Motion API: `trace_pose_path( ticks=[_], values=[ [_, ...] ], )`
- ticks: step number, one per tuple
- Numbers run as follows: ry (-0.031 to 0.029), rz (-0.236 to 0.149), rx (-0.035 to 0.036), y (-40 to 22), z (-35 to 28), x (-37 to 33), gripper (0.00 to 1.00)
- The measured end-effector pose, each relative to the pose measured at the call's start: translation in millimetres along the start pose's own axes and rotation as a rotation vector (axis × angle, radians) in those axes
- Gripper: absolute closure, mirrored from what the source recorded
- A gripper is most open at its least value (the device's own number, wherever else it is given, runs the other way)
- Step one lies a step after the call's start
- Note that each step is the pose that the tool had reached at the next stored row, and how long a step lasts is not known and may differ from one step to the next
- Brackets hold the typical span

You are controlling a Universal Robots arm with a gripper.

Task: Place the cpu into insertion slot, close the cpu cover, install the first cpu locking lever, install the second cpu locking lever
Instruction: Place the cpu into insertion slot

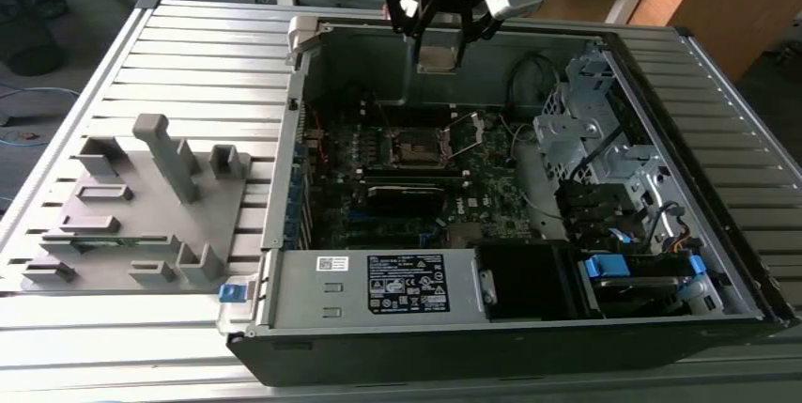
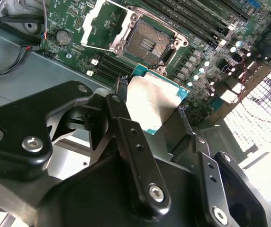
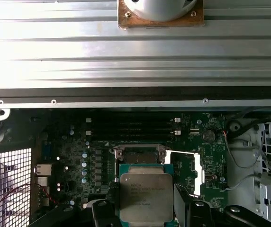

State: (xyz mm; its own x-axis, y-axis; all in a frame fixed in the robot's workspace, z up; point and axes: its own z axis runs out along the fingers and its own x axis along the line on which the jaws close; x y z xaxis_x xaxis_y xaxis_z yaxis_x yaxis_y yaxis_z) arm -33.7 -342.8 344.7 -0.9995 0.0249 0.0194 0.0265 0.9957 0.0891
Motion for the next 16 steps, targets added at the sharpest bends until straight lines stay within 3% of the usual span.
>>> trace_pose_path(
  ticks=[16],
  values=[
    [-0.0001,0.0,-0.0003,-0.2,2.0,-0.1,0.46]
  ],
)
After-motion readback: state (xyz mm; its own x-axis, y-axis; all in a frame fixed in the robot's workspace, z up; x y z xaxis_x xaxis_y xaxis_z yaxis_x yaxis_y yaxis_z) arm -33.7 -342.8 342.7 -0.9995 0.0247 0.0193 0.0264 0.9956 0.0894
